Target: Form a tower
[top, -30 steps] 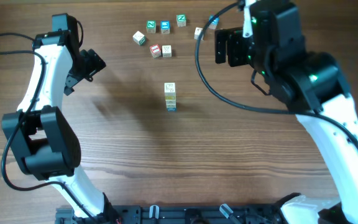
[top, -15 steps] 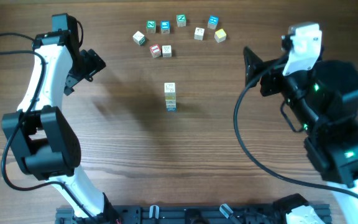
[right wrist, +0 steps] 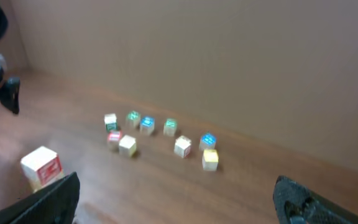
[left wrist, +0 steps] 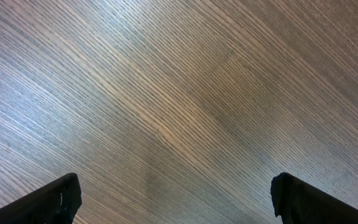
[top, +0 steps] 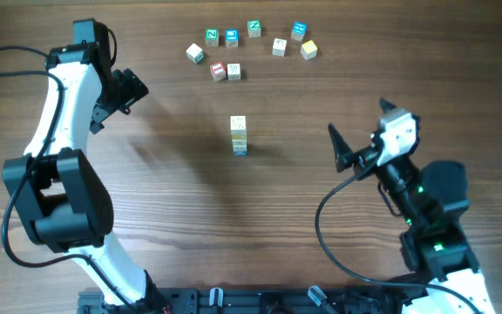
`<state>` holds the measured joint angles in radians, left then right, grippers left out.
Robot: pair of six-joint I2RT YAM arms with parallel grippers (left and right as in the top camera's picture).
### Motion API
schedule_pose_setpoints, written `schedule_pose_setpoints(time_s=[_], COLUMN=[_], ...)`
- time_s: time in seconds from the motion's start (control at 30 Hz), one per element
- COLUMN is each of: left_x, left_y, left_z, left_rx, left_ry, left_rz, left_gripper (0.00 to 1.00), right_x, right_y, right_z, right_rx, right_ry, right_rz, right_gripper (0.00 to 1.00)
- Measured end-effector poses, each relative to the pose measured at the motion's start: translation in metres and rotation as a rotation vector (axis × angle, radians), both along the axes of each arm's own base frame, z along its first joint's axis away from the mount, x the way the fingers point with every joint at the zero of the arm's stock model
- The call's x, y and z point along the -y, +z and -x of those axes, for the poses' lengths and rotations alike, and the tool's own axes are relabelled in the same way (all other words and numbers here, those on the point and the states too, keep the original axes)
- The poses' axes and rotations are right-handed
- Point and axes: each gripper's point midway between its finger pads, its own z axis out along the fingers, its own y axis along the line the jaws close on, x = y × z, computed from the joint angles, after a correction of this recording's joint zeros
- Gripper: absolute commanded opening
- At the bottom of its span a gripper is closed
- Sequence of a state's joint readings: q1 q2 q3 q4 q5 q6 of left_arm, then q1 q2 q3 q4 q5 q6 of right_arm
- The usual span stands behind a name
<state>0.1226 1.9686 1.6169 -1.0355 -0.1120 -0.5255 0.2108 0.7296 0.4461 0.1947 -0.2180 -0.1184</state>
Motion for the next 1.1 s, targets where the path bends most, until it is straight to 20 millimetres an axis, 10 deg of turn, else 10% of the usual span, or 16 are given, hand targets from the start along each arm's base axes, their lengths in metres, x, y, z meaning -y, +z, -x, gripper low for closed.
schedule_pose_setpoints(time_s=[0.6, 1.1], left_x=[0.000, 0.000], left_y=[0.000, 0.000], left_z=[0.000, 0.000], left_rx=[-0.001, 0.000], left_ry=[0.000, 0.000], left_rz=[0.000, 0.000], left_gripper=[1.00, 1.00], right_x=[0.013, 0.020], right_y=[-0.082, -0.098], right_z=[0.041, 0.064], right_rx=[0.055, -0.001], right_ry=[-0.004, -0.027], right_rz=[-0.044, -0.035], right_gripper=[0.99, 1.00])
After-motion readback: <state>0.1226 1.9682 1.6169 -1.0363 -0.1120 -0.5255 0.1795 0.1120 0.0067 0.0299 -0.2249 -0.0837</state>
